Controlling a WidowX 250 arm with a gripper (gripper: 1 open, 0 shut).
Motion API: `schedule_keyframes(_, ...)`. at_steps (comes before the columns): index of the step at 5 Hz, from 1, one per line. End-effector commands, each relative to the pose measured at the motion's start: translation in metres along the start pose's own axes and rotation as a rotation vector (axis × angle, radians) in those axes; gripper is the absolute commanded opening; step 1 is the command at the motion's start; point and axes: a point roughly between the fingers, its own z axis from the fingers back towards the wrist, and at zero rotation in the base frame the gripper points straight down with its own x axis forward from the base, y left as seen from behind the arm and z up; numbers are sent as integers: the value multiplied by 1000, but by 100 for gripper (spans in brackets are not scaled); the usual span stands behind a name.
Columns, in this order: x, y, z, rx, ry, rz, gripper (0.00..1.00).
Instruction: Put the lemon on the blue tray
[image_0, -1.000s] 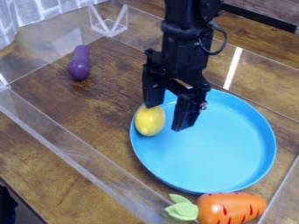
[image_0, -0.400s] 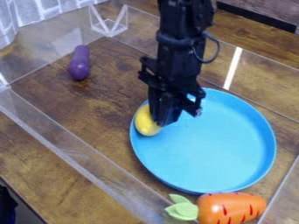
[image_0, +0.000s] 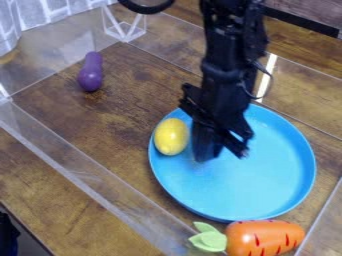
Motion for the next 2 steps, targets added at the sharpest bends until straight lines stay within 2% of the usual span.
schedule_keyframes(1,9,-12,4,16,-46,10,0)
schedule_keyframes(2,16,-11,11,25,-57,28,100)
